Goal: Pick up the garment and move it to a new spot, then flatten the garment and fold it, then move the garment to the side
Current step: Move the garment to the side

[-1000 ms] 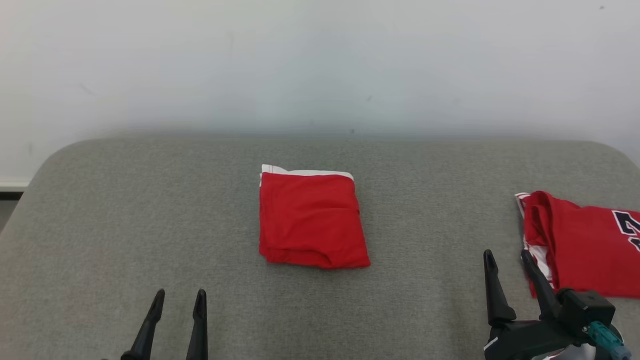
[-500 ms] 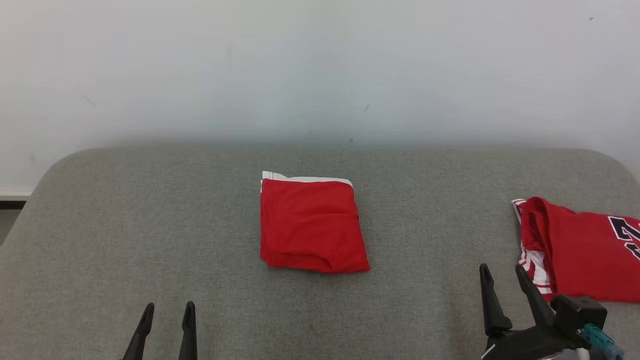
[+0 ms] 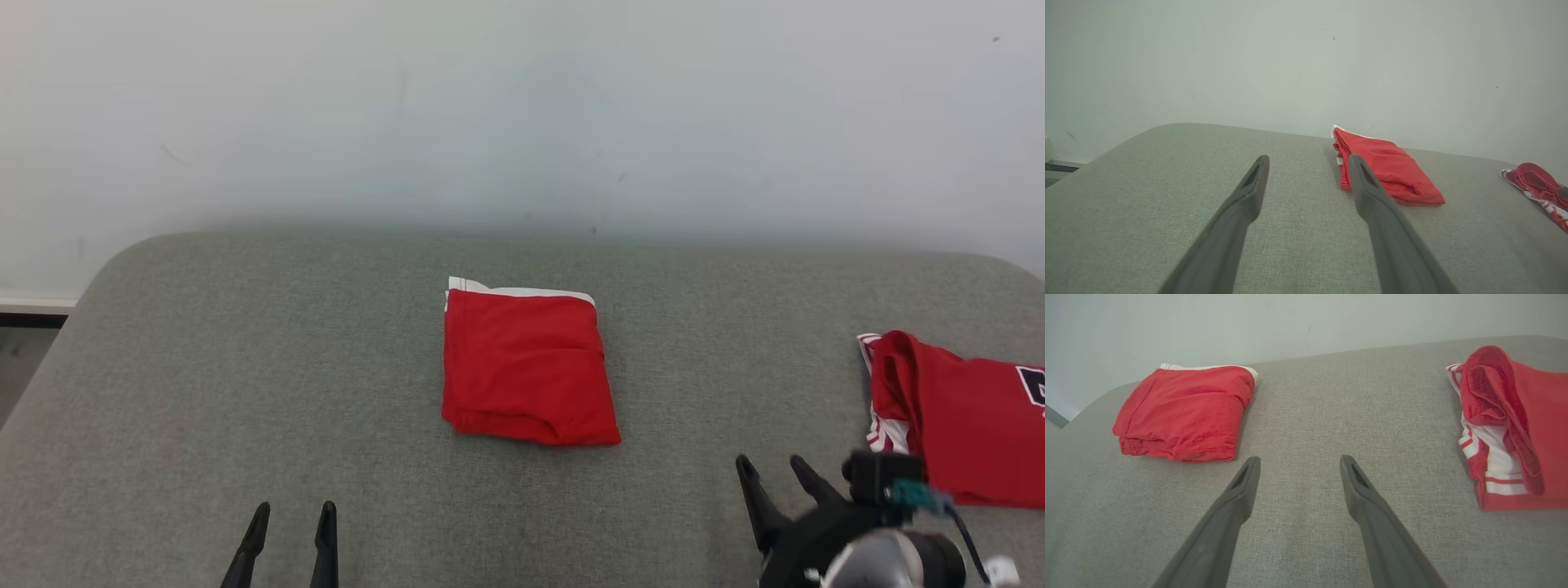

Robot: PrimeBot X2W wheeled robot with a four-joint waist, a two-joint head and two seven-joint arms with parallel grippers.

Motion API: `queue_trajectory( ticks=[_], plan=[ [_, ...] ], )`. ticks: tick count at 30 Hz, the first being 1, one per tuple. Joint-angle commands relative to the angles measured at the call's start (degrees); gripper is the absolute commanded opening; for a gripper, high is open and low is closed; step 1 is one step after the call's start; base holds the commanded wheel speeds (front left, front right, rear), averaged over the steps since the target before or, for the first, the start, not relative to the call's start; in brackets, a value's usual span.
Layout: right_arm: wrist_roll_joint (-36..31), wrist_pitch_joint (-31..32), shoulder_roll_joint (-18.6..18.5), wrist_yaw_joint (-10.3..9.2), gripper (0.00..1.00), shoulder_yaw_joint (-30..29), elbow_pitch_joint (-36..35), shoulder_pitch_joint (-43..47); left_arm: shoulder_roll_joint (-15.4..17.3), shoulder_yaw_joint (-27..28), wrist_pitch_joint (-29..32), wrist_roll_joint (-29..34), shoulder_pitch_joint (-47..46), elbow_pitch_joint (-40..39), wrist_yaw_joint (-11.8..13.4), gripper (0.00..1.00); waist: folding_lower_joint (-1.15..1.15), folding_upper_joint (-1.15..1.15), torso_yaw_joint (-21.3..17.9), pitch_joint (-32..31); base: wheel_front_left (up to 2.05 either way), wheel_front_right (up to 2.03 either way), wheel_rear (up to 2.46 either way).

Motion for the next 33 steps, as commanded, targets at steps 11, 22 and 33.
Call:
queue_trajectory(
  ticks=[11,22,33],
  plan=[
    [0.07,19.85,0.01,-0.15,1.00,-2.21,16.75,-21.26,-0.12,-3.94,-0.15,-0.20,-1.88,1.62,-0.32,1.00,0.00,0.00,6.41,1.34,0.00,0.00,0.00],
    [-9.35,15.15,-0.01,-0.15,1.00,-15.85,43.76,-42.38,0.09,-7.40,-0.15,-1.15,-5.08,2.30,-0.54,1.00,0.00,0.00,15.70,7.01,0.00,0.00,0.00],
    [-29.35,12.88,0.05,-0.15,1.00,-34.93,50.98,-46.98,-0.82,-9.69,-0.15,-1.62,-7.14,1.82,-0.44,1.00,0.00,0.00,21.04,11.74,0.00,0.00,0.00]
  ],
)
